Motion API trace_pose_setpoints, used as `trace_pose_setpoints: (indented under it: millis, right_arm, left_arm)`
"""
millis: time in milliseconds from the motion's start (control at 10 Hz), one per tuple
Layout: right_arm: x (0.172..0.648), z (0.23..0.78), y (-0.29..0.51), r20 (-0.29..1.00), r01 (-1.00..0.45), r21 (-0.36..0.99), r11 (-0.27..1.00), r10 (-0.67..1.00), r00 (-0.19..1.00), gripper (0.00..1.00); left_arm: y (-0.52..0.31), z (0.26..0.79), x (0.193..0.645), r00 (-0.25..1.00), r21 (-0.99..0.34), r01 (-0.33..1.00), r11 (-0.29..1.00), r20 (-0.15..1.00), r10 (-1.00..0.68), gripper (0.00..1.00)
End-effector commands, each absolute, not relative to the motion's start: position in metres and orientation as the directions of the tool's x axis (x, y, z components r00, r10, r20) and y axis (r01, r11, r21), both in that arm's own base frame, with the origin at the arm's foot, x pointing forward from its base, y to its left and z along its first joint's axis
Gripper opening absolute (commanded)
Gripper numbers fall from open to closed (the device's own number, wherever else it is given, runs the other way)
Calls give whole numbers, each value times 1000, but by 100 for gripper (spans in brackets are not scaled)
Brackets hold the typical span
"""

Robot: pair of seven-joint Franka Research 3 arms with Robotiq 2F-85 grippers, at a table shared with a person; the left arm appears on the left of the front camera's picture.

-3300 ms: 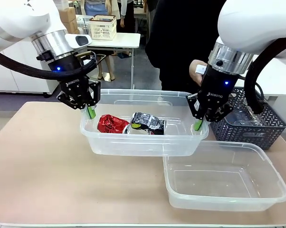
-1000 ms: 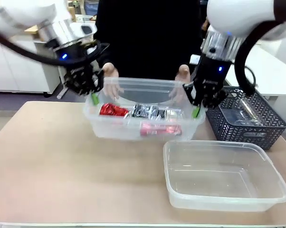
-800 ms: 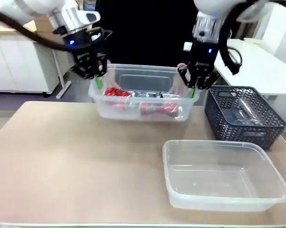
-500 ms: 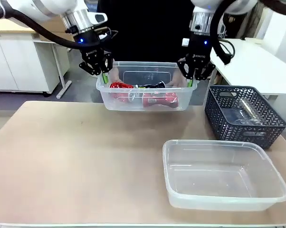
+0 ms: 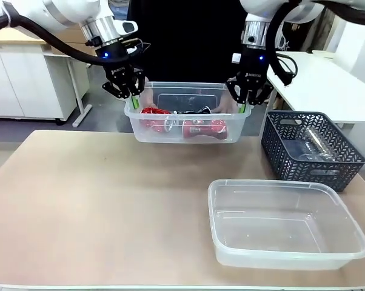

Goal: Sort the waste into each basket.
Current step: Release the Organizing box you were holding.

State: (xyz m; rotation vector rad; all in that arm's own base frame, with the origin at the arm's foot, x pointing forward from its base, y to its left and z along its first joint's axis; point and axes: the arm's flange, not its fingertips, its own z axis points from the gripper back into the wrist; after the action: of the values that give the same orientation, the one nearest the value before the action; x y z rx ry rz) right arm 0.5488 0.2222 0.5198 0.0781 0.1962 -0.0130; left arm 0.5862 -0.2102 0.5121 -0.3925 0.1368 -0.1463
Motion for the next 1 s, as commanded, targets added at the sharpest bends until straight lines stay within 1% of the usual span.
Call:
trace_pose_setpoints:
  millis: [0, 600, 700, 800, 900]
  right_arm:
    - [546, 522, 224, -188, 20, 75, 997, -5, 982, 5]
    - [549, 520, 222, -195, 21, 76, 997, -6, 981, 5]
    - [542, 526, 211, -134, 71, 85, 994, -59, 989, 65]
    - [535, 526, 202, -66, 96, 98, 991, -90, 994, 65]
    - [532, 524, 195, -29, 106, 111, 988, -104, 994, 100]
  left_arm:
    - [-211, 515, 584, 978, -391, 135, 910, -93, -185, 5]
    - [-211, 515, 584, 978, -391, 135, 910, -93, -185, 5]
    - [-210, 512, 586, 980, -390, 115, 914, -104, -168, 64]
    - [-211, 517, 580, 979, -381, 127, 916, -101, -178, 63]
    - [-209, 520, 573, 981, -368, 127, 921, -93, -172, 100]
